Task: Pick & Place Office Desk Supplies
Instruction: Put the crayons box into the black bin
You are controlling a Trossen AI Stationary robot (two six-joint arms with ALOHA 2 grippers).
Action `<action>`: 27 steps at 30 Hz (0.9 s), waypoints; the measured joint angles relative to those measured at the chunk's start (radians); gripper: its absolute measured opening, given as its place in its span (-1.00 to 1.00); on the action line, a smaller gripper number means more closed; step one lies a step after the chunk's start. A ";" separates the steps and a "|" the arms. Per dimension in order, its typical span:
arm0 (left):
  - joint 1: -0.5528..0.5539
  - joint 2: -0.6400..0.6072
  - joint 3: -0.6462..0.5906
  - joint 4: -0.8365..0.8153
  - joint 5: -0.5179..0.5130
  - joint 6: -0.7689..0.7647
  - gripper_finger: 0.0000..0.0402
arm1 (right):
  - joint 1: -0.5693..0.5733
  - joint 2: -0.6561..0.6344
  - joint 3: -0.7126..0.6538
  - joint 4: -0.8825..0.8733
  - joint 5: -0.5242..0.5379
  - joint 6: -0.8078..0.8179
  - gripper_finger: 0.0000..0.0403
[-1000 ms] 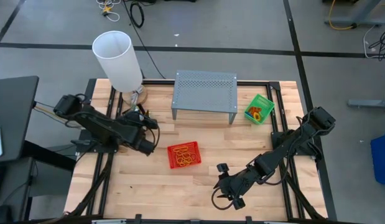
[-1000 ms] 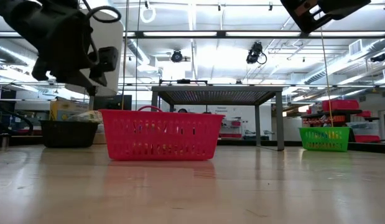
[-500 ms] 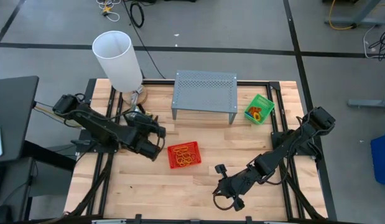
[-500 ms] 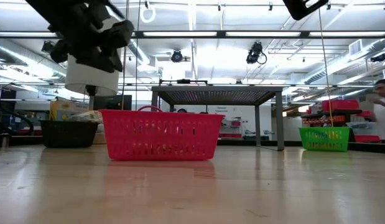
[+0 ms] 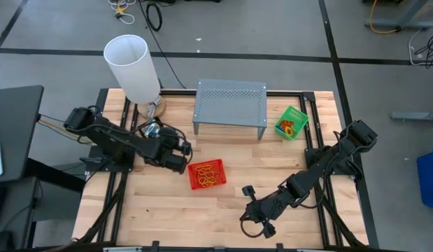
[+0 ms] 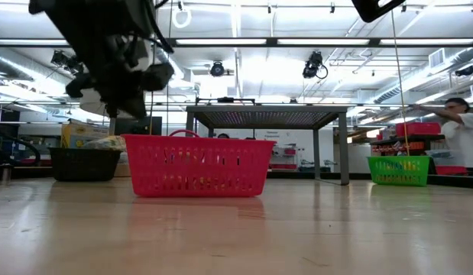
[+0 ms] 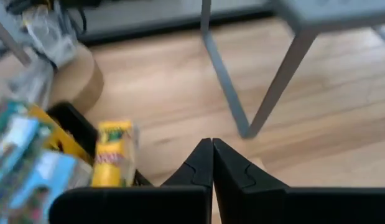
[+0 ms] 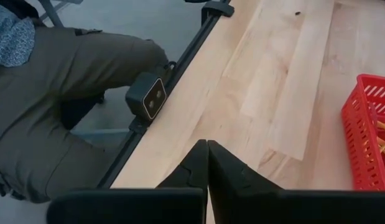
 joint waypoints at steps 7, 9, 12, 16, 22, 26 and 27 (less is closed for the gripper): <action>0.009 0.003 -0.066 0.039 0.119 -0.031 -0.99 | 0.000 0.000 0.000 -0.007 -0.009 0.003 -0.99; 0.009 0.003 -0.069 0.038 0.128 -0.034 -0.99 | 0.000 0.000 0.000 -0.007 -0.016 0.002 -0.99; 0.008 0.003 -0.069 0.037 0.128 -0.036 -0.99 | 0.000 0.000 0.000 -0.006 -0.021 0.002 -0.99; 0.008 0.002 -0.069 0.031 0.158 -0.015 -0.99 | 0.000 0.000 0.000 -0.007 -0.022 0.002 -0.99; -0.007 -0.011 -0.069 -0.056 0.203 -0.034 -0.99 | -0.002 0.000 0.000 -0.010 -0.035 0.002 -0.99; -0.024 -0.011 -0.039 -0.166 0.226 -0.072 -1.00 | -0.002 0.000 0.000 -0.015 -0.039 0.001 -0.99; -0.029 -0.011 -0.029 -0.179 0.229 -0.073 -1.00 | -0.002 0.000 0.000 -0.017 -0.039 0.000 -0.99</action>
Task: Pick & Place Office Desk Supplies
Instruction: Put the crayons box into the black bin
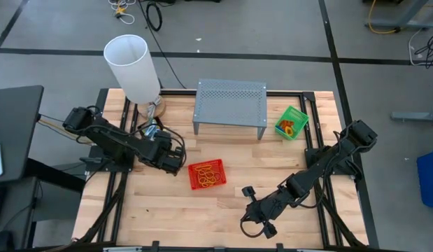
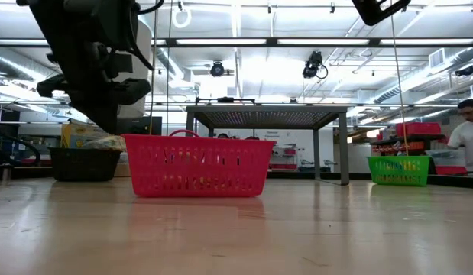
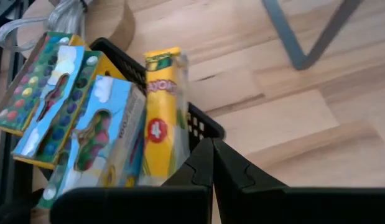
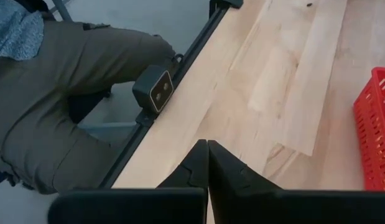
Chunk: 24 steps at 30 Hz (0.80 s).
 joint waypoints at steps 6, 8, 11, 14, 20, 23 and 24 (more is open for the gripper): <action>-0.008 0.003 0.020 -0.044 0.059 0.029 -1.00 | -0.004 0.000 0.000 -0.004 -0.001 0.001 -0.99; -0.008 0.004 0.020 -0.050 0.069 0.040 -1.00 | -0.004 0.000 0.000 -0.004 -0.001 0.002 -0.99; -0.008 0.004 0.020 -0.055 0.073 0.042 -1.00 | -0.004 0.000 0.000 -0.005 -0.001 0.002 -0.99; 0.000 0.004 0.020 -0.070 0.079 0.043 -1.00 | -0.004 0.000 0.000 -0.005 -0.004 0.002 -0.99; 0.000 0.005 -0.017 -0.067 0.079 0.025 -1.00 | -0.004 0.000 0.000 -0.007 -0.004 0.002 -0.99; 0.000 0.005 -0.040 -0.061 0.081 0.005 -1.00 | -0.004 0.000 0.000 -0.007 -0.004 0.002 -0.99; 0.000 0.005 -0.047 -0.058 0.083 0.003 -1.00 | -0.004 0.000 0.000 -0.007 -0.004 0.002 -0.99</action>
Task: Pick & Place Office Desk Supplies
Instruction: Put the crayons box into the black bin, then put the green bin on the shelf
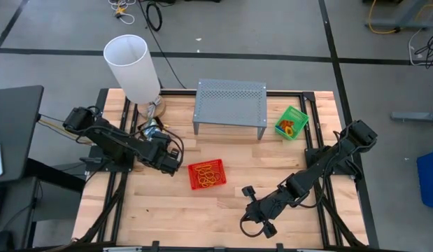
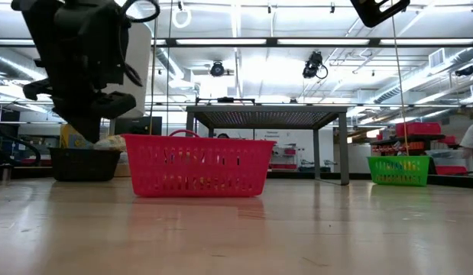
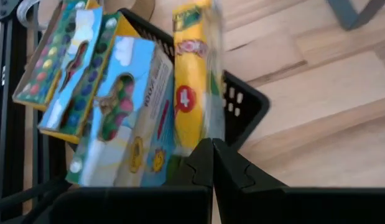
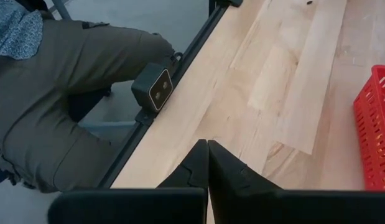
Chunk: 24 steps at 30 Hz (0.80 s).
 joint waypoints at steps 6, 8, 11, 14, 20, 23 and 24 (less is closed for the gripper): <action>0.011 0.001 -0.042 0.025 0.027 -0.014 -1.00 | 0.000 0.000 0.000 0.000 -0.008 0.000 -0.99; 0.019 0.001 -0.056 0.045 0.033 -0.009 -1.00 | 0.000 0.000 0.000 0.000 -0.008 0.000 -0.99; 0.024 0.001 -0.059 0.053 0.028 -0.008 -1.00 | 0.000 0.000 0.000 0.001 -0.010 0.000 -0.99; 0.017 -0.002 -0.036 0.027 0.002 -0.006 -1.00 | 0.000 0.000 0.000 0.001 -0.010 0.000 -0.99; -0.036 -0.003 0.083 -0.024 -0.139 0.051 -1.00 | 0.000 0.000 0.000 0.001 -0.010 -0.003 -0.99; -0.117 -0.003 0.162 0.010 -0.272 0.199 -0.99 | 0.000 0.000 0.000 0.004 -0.010 -0.014 -0.99; -0.159 -0.003 0.186 0.044 -0.319 0.264 -0.99 | 0.000 0.000 0.000 0.014 -0.007 -0.023 -0.99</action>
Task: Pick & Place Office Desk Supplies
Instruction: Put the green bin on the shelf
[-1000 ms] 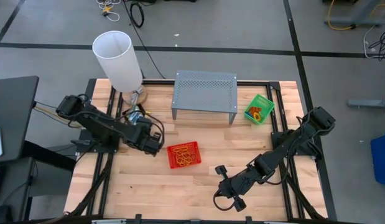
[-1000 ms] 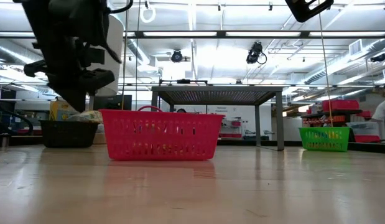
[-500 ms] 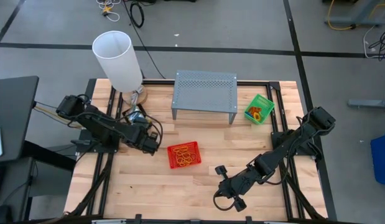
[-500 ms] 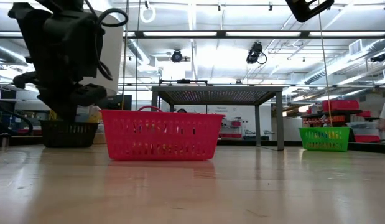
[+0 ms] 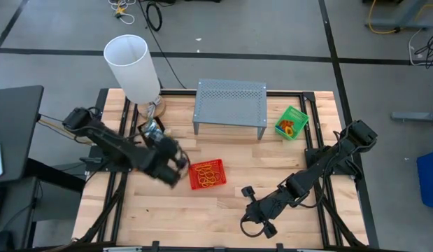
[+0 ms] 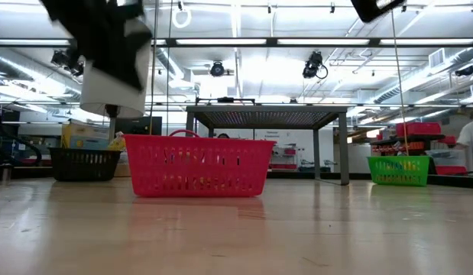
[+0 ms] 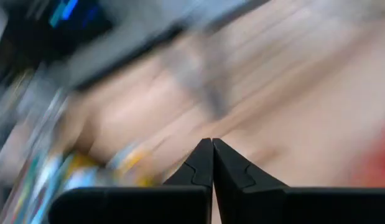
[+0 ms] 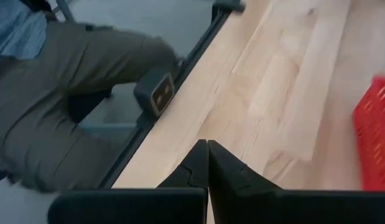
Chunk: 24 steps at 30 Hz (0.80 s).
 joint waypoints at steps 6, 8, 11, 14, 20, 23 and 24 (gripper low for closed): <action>-0.273 0.000 0.137 0.217 -0.241 0.427 -0.98 | 0.020 -0.024 0.000 0.114 0.110 -0.105 -0.98; -0.353 0.000 0.176 0.298 -0.225 0.560 -0.98 | 0.025 -0.059 0.000 0.133 0.146 -0.144 -0.98; -0.450 0.000 0.221 0.465 -0.125 0.762 -0.98 | 0.043 -0.138 0.000 0.136 0.227 -0.210 -0.98; -0.503 0.000 0.231 0.694 0.045 1.012 -0.97 | 0.061 -0.223 0.000 0.134 0.277 -0.253 -0.98; -0.511 -0.008 0.225 0.905 0.366 1.238 -0.97 | 0.106 -0.316 0.000 0.124 0.323 -0.272 -0.97; -0.494 -0.012 0.165 0.911 0.363 1.218 -0.97 | 0.131 -0.317 0.000 0.115 0.358 -0.279 -0.97; -0.488 -0.018 0.125 0.940 0.362 1.211 -0.97 | 0.138 -0.315 0.000 0.109 0.364 -0.278 -0.97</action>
